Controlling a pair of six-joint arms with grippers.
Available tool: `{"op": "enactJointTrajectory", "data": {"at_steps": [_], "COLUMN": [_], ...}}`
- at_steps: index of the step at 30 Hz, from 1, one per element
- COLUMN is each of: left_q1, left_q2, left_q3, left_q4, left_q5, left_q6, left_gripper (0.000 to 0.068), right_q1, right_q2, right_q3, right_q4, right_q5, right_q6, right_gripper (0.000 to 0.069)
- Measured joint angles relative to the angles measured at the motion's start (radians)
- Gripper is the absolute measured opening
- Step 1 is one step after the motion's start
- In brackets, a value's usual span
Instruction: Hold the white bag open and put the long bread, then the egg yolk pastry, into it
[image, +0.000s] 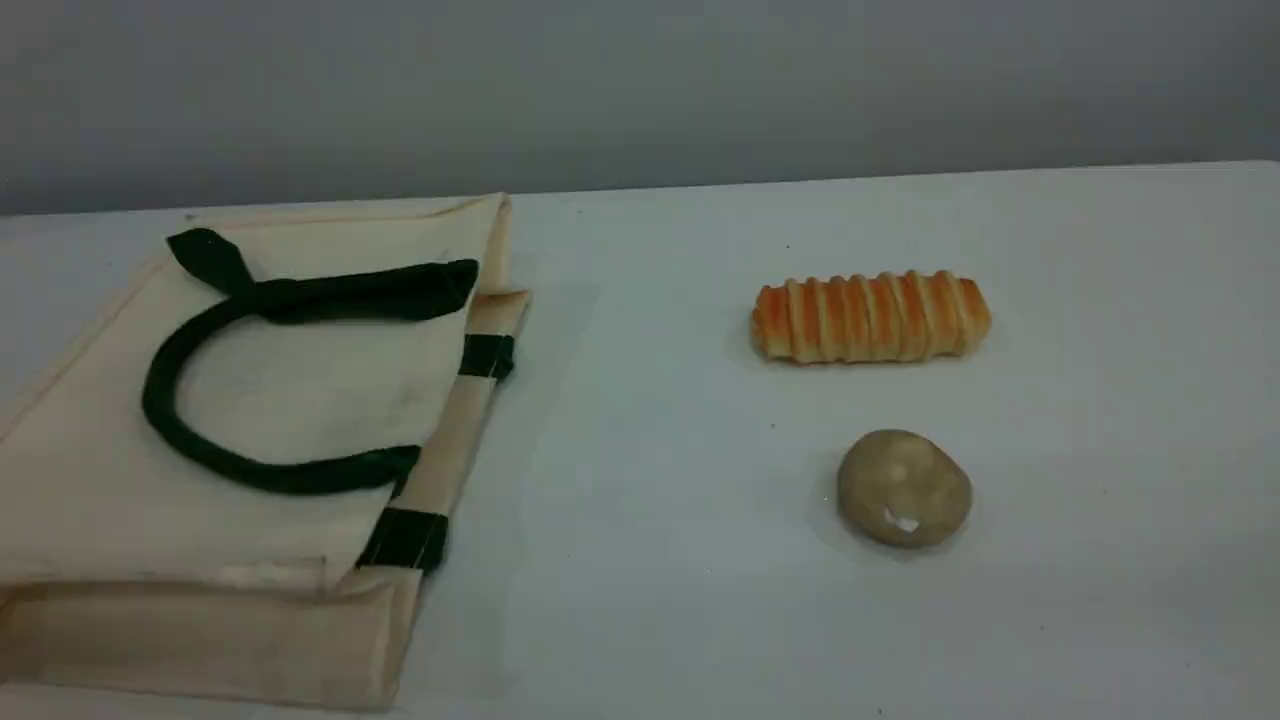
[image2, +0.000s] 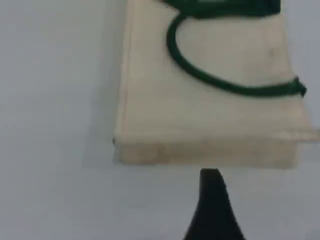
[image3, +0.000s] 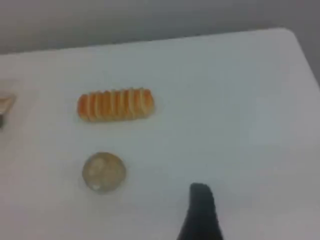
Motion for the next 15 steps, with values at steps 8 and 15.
{"op": "enactJointTrajectory", "data": {"at_steps": [8,15], "left_q1": [0.0,0.0], "left_q2": [0.079,0.193], "left_q3": [0.0,-0.033], "left_q4": [0.0,-0.001], "left_q5": [-0.04,-0.066], "left_q6": [-0.024,-0.024], "left_gripper": [0.0453,0.0453], "right_q1": [0.0,0.0], "right_q2": [0.115,0.202], "right_q3": [-0.002,-0.002], "right_q4": [0.01,0.038], "right_q5": [-0.052,-0.103], "right_q6": [-0.007,-0.033], "right_gripper": [0.0491,0.0491]}}
